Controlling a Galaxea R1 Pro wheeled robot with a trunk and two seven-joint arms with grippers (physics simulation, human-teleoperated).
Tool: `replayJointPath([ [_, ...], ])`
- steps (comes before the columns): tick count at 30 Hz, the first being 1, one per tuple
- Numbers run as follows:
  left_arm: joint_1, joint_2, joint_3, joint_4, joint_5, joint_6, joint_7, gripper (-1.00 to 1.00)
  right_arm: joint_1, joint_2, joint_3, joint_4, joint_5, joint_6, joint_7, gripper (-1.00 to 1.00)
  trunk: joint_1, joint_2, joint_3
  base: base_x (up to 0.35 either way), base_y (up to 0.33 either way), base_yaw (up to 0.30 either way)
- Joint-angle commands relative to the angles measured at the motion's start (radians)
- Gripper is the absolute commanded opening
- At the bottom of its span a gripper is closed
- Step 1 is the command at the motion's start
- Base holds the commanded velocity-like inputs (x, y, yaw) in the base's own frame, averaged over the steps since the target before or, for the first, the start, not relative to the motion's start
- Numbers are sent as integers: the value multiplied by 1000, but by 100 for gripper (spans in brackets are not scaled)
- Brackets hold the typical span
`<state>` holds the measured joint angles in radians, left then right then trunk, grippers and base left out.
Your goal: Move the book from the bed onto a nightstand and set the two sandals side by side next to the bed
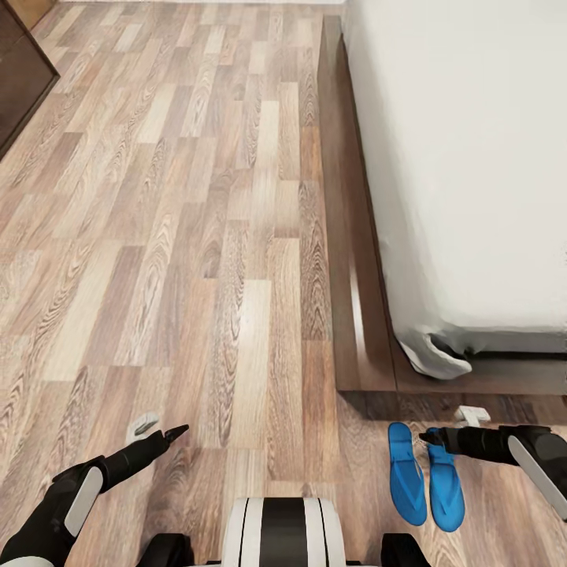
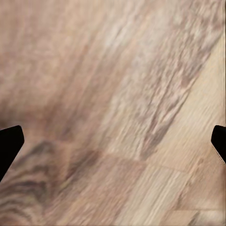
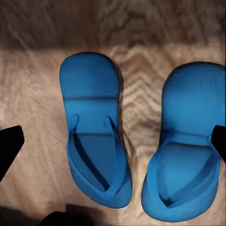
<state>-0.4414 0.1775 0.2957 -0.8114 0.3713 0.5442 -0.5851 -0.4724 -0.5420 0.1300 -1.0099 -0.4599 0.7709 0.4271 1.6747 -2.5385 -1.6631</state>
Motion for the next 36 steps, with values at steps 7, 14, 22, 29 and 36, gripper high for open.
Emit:
replayJointPath([
  [7,0,-1,0,0,5,8,-1,100,0,-19,-11,89,-3,4,215,100,-3,1,27,0,0,0],
  [14,0,-10,0,11,4,6,-3,100,1,-19,-12,289,-4,-14,380,100,-6,3,54,0,0,0],
  [22,8,-22,-15,170,-4,-74,-6,100,1,-9,-10,717,-29,-428,512,100,-10,5,85,0,0,0],
  [29,11,-23,-156,244,-2,-208,-5,100,1,-7,-10,846,-42,-534,539,100,-13,7,112,0,0,0],
  [36,12,-23,-176,248,-1,-225,-5,100,1,-7,-10,875,-91,-587,541,100,-16,8,139,0,0,0],
])
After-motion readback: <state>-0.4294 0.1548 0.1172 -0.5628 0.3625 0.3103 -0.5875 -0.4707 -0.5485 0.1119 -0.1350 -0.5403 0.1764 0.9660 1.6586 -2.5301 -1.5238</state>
